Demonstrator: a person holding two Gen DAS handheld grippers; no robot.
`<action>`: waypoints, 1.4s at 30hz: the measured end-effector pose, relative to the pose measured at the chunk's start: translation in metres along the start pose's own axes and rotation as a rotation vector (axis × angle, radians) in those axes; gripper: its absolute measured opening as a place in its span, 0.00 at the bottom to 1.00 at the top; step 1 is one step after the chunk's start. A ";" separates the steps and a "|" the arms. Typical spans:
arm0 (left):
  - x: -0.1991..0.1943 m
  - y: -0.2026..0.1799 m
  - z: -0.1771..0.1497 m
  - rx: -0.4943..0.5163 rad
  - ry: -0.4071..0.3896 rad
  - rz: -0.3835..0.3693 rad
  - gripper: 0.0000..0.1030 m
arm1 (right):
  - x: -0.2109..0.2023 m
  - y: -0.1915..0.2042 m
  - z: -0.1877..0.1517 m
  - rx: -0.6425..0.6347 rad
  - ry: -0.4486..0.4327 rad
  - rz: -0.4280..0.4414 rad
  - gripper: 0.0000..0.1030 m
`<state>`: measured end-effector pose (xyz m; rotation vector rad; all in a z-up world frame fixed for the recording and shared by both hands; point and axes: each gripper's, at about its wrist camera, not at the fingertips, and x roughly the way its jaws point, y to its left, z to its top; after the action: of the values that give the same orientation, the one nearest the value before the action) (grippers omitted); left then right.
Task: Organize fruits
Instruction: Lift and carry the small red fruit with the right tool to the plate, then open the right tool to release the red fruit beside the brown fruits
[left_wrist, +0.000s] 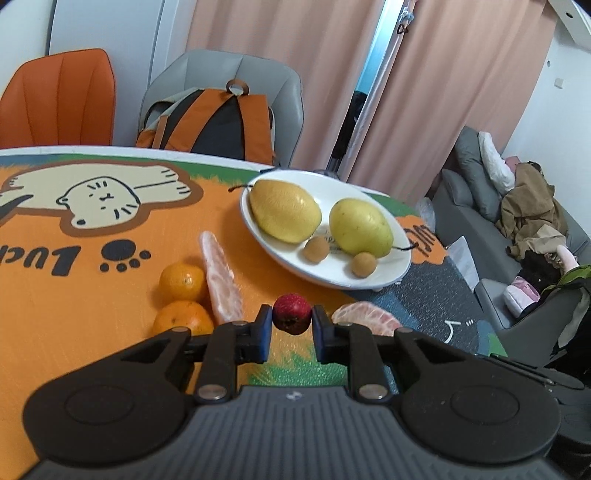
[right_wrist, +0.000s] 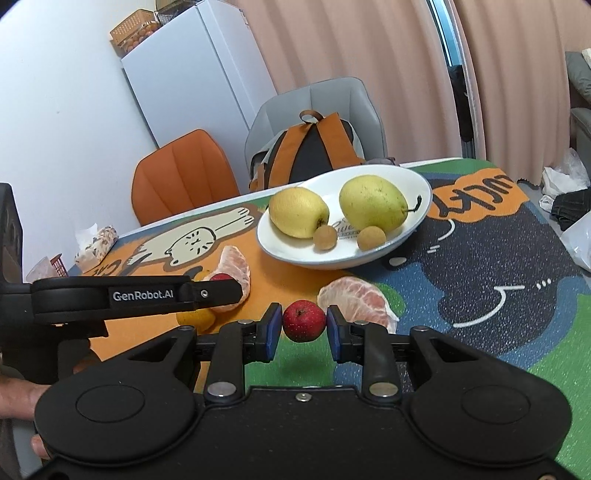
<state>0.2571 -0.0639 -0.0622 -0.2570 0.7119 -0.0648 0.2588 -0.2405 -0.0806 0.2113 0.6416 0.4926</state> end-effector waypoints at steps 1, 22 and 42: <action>-0.001 0.000 0.001 0.000 -0.002 0.000 0.21 | 0.000 0.000 0.001 0.001 -0.004 0.001 0.27; 0.002 -0.008 0.040 -0.016 -0.060 -0.008 0.21 | 0.006 -0.007 0.041 0.007 -0.068 0.021 0.27; 0.059 -0.005 0.068 -0.083 -0.026 -0.005 0.24 | 0.027 -0.029 0.069 0.000 -0.058 -0.020 0.27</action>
<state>0.3464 -0.0634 -0.0487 -0.3380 0.6894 -0.0368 0.3306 -0.2545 -0.0501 0.2187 0.5869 0.4657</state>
